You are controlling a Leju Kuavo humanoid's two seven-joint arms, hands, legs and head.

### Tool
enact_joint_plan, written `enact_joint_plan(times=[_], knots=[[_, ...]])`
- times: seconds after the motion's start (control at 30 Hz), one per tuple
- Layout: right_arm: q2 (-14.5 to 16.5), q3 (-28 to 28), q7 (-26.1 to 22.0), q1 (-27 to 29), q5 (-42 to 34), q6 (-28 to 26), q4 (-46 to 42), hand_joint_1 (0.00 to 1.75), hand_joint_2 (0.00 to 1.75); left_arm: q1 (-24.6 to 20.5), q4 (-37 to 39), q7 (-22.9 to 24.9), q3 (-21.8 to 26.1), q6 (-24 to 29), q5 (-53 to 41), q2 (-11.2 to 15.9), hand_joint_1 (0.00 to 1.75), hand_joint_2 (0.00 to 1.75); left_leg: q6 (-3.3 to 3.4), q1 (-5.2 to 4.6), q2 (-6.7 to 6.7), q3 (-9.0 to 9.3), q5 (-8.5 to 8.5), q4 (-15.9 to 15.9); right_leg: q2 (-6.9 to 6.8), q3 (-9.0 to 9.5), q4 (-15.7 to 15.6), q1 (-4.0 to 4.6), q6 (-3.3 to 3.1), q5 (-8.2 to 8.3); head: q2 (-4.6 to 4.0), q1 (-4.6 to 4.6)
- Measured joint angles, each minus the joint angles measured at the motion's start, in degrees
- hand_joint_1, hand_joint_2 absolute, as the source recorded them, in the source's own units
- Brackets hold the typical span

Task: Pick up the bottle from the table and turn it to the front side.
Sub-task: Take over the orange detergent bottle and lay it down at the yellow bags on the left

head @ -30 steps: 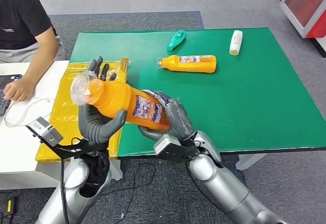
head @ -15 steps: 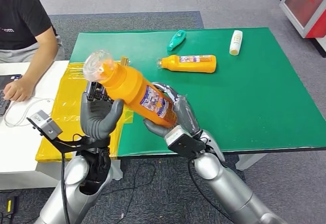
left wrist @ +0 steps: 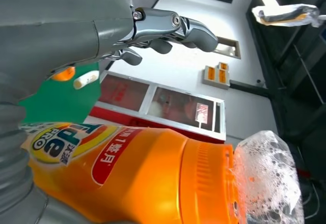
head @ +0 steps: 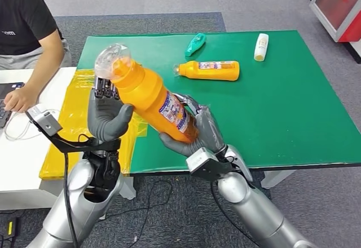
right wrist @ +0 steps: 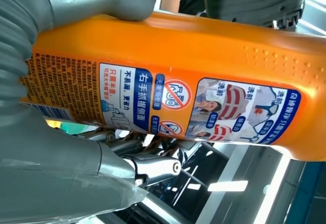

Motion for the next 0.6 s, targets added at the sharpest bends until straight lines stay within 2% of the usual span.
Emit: enact_joint_plan(times=[0.17, 0.37, 0.5, 0.6], knots=[[-0.01, 0.54, 0.08, -0.24, 0.69, -0.16, -0.1, 1.75, 1.75, -0.26, 0.0, -0.7, 0.57, -0.16, -0.99, 0.03, 0.0, 1.75, 0.0, 0.0, 0.0, 0.0, 0.0, 0.0, 0.0, 0.0, 0.0, 0.0, 0.0, 0.0, 0.0, 0.0], [-0.1, 1.03, 0.52, -0.77, 1.62, -0.01, -0.2, 1.75, 1.75, -0.8, 0.11, 1.21, 0.69, -3.35, 0.09, 0.14, 0.0, 1.75, 0.0, 0.0, 0.0, 0.0, 0.0, 0.0, 0.0, 0.0, 0.0, 0.0, 0.0, 0.0, 0.0, -0.01], [-0.28, 1.27, 0.55, -0.78, 1.61, 0.72, -0.22, 1.75, 1.75, -0.99, 0.74, 8.36, 0.64, -10.29, 10.47, 0.17, 0.0, 1.75, 0.0, 0.0, 0.0, 0.0, 0.0, 0.0, 0.0, -0.01, 0.0, 0.0, 0.0, 0.0, 0.0, 0.01], [-0.66, 1.21, 0.35, -0.53, 2.22, 0.89, -0.22, 1.75, 1.75, -0.99, 1.33, 11.78, 0.45, -12.72, 15.67, 0.2, 0.0, 1.75, 0.0, 0.0, 0.0, 0.0, 0.0, 0.0, 0.0, -0.01, 0.0, 0.0, 0.0, 0.0, 0.0, 0.0]])
